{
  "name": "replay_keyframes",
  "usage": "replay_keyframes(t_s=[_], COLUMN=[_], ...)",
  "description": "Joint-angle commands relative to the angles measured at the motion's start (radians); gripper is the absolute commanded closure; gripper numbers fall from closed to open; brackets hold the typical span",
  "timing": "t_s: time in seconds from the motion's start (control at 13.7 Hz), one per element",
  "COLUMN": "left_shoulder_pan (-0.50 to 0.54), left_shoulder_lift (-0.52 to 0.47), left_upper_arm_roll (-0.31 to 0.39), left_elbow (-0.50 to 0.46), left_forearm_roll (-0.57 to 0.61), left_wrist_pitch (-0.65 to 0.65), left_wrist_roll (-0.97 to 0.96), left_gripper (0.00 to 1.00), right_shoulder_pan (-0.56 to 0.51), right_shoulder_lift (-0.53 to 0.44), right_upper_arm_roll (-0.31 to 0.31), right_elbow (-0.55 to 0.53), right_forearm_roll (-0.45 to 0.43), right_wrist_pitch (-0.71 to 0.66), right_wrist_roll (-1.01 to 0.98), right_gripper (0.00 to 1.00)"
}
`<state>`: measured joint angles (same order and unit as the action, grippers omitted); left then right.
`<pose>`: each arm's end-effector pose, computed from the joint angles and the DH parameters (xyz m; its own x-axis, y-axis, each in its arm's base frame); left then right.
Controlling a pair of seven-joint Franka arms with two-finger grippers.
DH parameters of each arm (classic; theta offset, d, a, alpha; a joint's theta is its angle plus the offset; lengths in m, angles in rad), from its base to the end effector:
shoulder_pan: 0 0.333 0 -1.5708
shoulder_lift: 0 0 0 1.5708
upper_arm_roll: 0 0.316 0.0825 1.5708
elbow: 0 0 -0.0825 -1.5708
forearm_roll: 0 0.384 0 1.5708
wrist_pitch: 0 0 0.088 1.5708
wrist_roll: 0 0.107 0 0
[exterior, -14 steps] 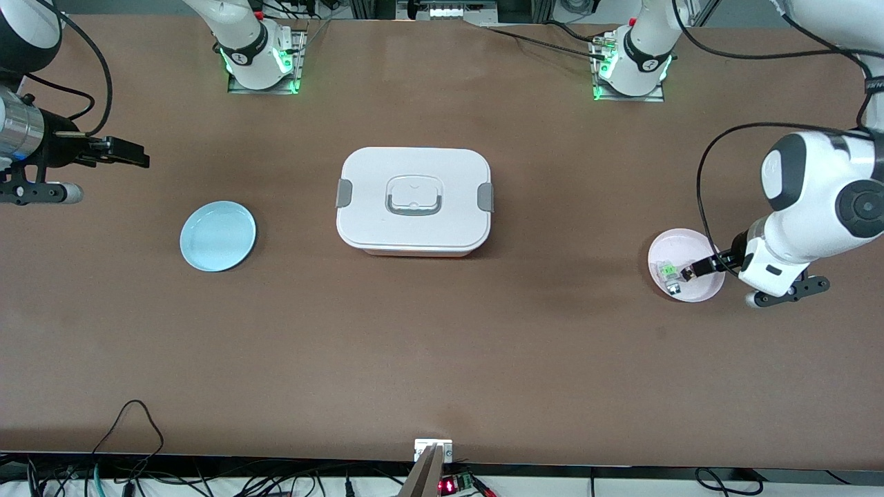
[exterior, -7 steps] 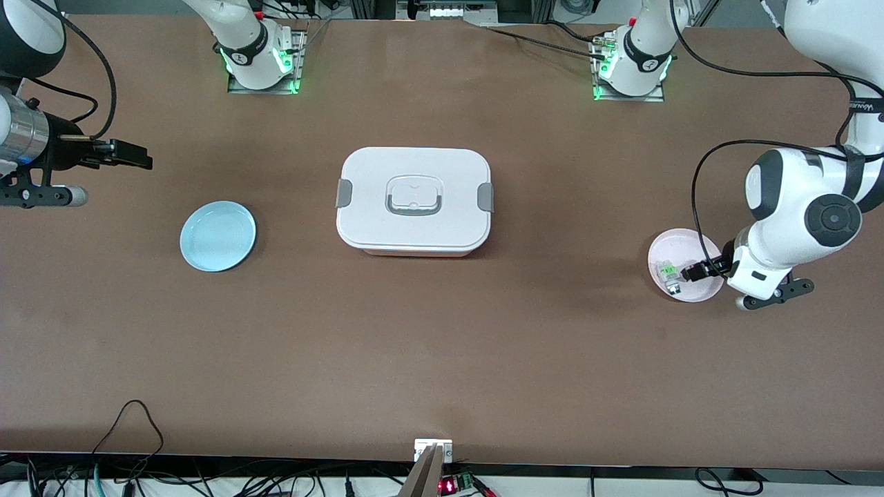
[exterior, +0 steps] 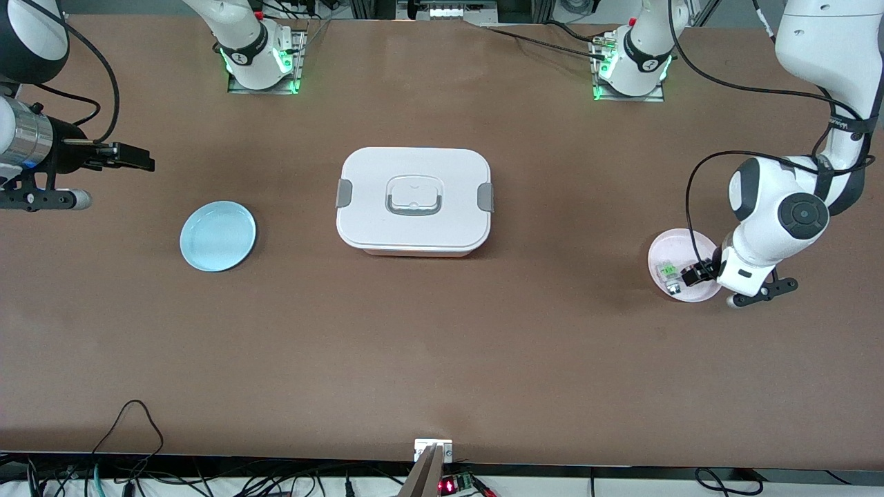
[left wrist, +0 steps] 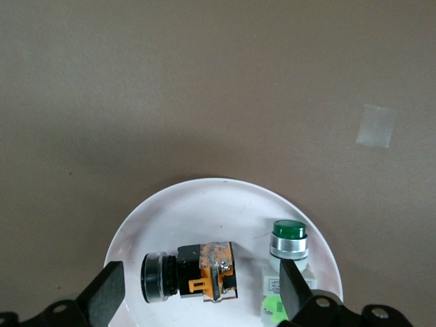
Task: Transfer orange switch to right arm and place
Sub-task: 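Lower the left gripper over the orange switch in the pink dish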
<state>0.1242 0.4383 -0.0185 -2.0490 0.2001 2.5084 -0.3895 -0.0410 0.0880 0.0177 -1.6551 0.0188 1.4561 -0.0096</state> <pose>0.5949 0.0618 0.2245 0.9433 0.3274 0.0547 0.3314 -0.9382 -0.1000 0.5564 -0.0111 0.5285 0.9591 -0.0102 -0.2828 -0.0174 -0.9996 -0.0228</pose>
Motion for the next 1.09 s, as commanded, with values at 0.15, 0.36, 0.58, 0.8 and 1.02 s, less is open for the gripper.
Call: replay_keyframes(t_s=[0.15,0.36,0.58,0.8,1.02], left_shoulder_pan=[0.017,0.028,0.043,0.045,0.045], left_shoulder_lift=[0.003,0.008,0.017,0.033,0.057], left_upper_arm_roll=[-0.001,-0.001,-0.001,-0.001,-0.001], left_elbow=[-0.062,-0.072,-0.074,-0.072,-0.072], left_forearm_roll=[0.036,0.038,0.038,0.038,0.038], left_wrist_pitch=[0.121,0.122,0.122,0.124,0.182], left_wrist_roll=[-0.048,-0.048,-0.061,-0.061,-0.061], left_gripper=[0.00,0.00,0.00,0.00,0.03], right_shoulder_pan=[-0.002,-0.002,0.000,-0.005,-0.002], right_shoulder_lift=[0.013,0.013,0.013,0.013,0.019], right_upper_arm_roll=[-0.004,-0.004,-0.004,-0.005,-0.005], right_elbow=[0.034,0.067,0.072,0.095,0.095], right_forearm_roll=[0.007,0.006,-0.002,0.000,0.004], right_wrist_pitch=[-0.007,-0.008,-0.014,-0.013,-0.016], right_wrist_roll=[0.003,0.007,0.002,0.005,0.008], right_gripper=[0.00,0.00,0.00,0.00,0.00])
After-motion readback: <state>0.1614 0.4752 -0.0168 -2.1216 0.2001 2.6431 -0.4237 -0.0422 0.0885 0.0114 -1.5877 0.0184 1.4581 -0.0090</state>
